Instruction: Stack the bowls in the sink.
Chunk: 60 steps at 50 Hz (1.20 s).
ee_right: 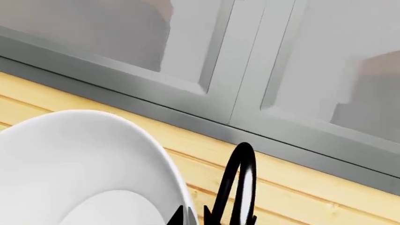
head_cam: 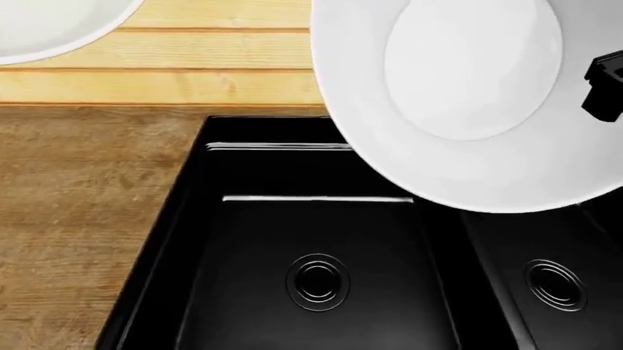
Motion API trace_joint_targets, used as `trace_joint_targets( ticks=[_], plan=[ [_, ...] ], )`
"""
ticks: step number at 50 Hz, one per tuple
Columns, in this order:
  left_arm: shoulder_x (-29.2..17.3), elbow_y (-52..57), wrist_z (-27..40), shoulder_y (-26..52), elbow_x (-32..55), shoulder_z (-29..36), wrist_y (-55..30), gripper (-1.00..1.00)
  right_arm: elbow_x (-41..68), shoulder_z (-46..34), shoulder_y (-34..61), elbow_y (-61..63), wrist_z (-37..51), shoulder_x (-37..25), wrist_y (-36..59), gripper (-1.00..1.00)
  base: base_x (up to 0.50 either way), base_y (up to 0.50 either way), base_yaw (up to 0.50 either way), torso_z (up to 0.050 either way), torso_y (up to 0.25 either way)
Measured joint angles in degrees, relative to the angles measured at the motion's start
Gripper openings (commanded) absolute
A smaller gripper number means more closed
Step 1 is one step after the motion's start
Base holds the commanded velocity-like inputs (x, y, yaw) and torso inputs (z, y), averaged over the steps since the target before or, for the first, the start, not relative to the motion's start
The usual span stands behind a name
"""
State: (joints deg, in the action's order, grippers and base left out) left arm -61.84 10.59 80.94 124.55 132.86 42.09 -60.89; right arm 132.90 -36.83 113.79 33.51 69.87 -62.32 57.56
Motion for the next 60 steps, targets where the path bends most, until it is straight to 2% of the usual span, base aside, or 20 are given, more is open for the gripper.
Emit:
trace_joint_targets(
  ticks=[20,42,60],
  plan=[
    [0.4,0.5,-1.4,-1.6,-1.2,-0.1,1.5,-1.0,0.3,0.5,0.0,-0.3,0.3,-0.3,-1.1,-1.0,-0.02,-0.06,0.0,0.0,0.0],
    [4.3,1.3,-6.8,-11.7,-7.5,-0.5,9.8,-1.0,1.3,2.6,-1.2,0.6,-2.1,-2.7,-2.3,-1.0,0.0,0.0,0.0,0.0,0.0],
    [8.6,2.0,-10.4,-18.9,-8.3,-0.6,16.2,-1.0,0.6,3.1,-3.3,1.7,-2.8,-3.2,-3.3,-1.0,0.0,0.0,0.0,0.0,0.001]
  ],
)
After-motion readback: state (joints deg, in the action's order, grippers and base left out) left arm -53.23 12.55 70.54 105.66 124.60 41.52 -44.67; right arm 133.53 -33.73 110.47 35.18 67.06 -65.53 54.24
